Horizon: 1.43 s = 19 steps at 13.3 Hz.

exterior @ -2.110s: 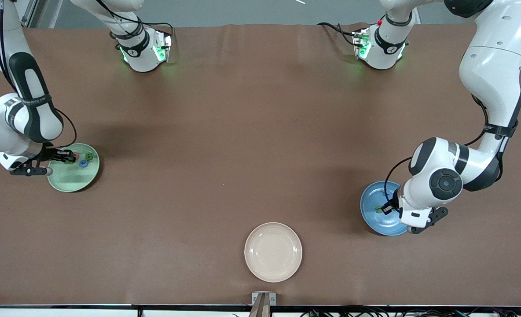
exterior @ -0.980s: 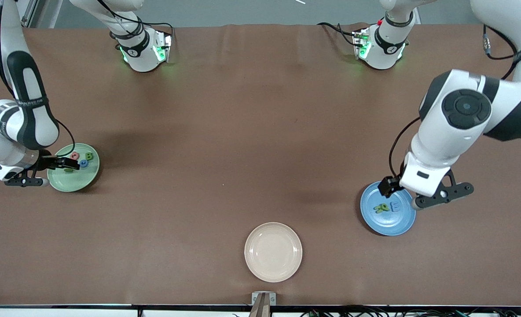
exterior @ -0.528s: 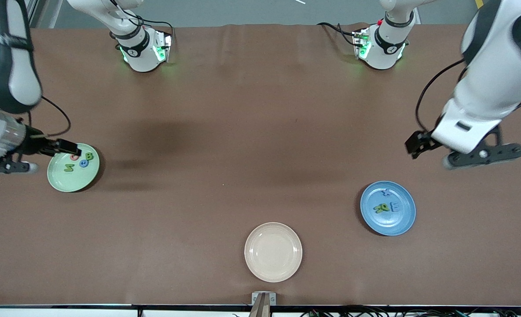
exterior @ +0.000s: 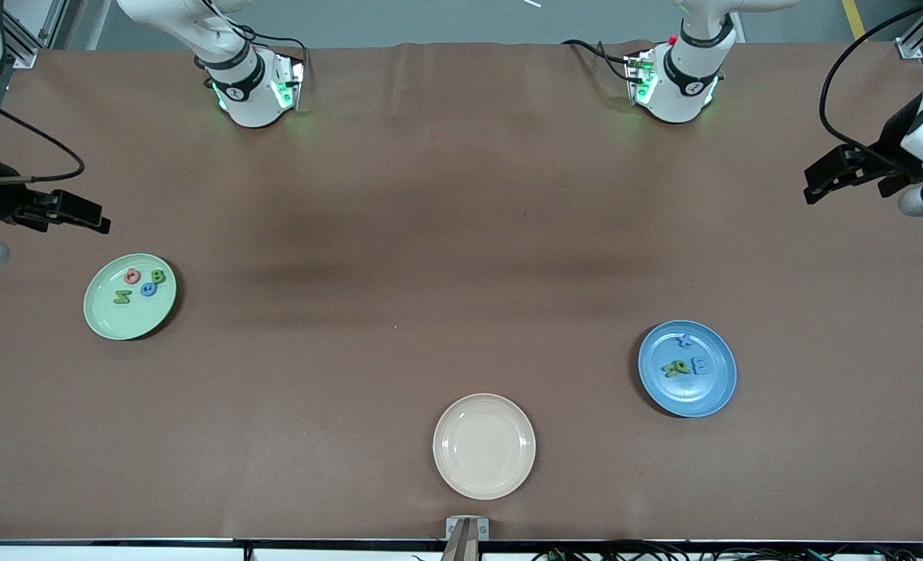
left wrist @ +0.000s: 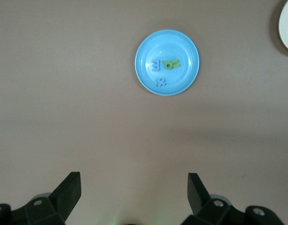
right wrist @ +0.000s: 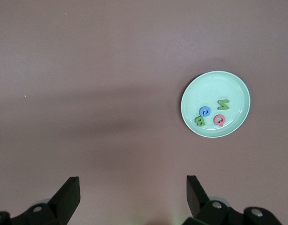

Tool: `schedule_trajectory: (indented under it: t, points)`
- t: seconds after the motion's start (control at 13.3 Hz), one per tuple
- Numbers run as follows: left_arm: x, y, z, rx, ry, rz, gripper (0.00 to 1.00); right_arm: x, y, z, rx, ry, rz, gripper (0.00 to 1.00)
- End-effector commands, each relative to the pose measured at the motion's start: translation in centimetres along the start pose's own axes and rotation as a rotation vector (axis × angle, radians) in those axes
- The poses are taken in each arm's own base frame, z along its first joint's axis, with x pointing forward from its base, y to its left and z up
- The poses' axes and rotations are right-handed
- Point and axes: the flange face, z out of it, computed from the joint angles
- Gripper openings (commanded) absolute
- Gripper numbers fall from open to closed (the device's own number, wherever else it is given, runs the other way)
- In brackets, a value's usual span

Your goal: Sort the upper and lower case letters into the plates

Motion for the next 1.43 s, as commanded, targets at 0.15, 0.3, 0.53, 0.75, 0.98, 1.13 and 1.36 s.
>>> schedule_trajectory:
  t: [0.15,0.3,0.53,0.75,0.98,1.13,1.36]
  points:
    - [-4.1,-0.1,-0.5,-0.053,0.002,0.032,1.0,-2.0,0.3,-3.5,-0.001,0.057,0.01,1.0]
    - [-4.5,1.2,-0.7,-0.043,0.006,0.057,1.0,-1.9,0.7,-4.0,-0.001,0.072,0.018,1.0]
    - [-5.4,3.2,-0.8,-0.022,0.017,0.092,1.0,-1.7,1.2,-5.1,-0.006,0.098,0.029,1.0]
    - [-5.6,4.3,-1.0,0.005,0.039,0.1,1.0,-1.7,1.5,-5.0,-0.011,0.091,0.033,1.0]
    - [-5.6,4.7,-1.1,0.007,0.042,0.091,1.0,-1.9,2.1,-6.4,-0.009,0.123,0.044,1.0]
    - [-5.2,3.9,-1.3,0.004,0.042,0.073,1.0,-2.0,2.3,-7.2,-0.007,0.14,0.048,1.0]
    - [-3.7,3.8,-1.8,-0.005,0.049,0.077,1.0,-2.1,2.7,-7.1,-0.008,0.137,0.056,1.0]
